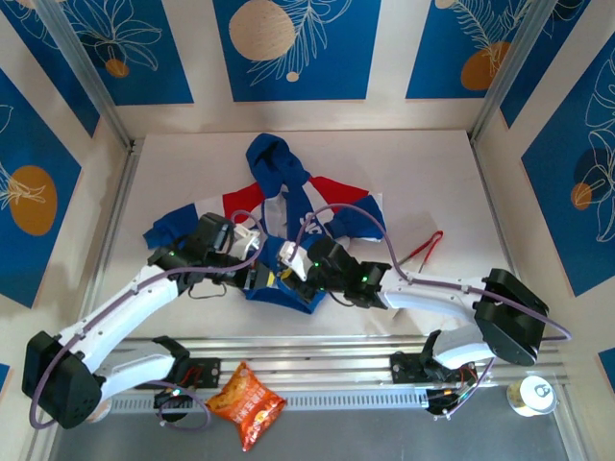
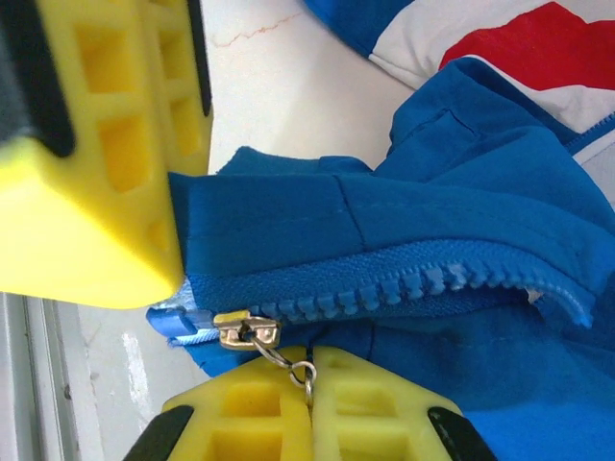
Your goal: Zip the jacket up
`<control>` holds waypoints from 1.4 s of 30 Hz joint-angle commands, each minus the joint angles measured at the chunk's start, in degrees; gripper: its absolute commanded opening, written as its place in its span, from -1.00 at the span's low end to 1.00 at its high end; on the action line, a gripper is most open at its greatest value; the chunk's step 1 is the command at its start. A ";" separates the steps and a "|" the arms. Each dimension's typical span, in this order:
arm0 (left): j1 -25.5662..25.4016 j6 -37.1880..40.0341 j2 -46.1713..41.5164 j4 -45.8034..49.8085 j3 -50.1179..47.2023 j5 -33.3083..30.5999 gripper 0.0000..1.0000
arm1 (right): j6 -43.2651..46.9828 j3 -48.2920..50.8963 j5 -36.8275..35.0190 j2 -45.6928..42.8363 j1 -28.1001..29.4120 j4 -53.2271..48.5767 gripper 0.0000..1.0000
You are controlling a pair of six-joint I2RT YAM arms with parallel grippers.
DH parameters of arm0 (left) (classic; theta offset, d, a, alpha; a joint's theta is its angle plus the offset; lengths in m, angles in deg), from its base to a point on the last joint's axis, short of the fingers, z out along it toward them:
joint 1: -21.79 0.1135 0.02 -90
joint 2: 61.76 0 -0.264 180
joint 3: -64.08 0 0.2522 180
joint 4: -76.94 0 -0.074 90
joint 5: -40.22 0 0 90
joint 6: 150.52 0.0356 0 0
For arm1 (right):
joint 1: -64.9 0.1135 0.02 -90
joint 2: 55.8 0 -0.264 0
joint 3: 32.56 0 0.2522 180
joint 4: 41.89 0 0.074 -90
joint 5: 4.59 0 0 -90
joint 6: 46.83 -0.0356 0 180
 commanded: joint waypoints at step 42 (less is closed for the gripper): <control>0.46 0.94 -9.00 11.25 -3.11 -1.36 -1.00 | -4.28 -17.52 0.75 9.66 -9.08 -19.30 -1.00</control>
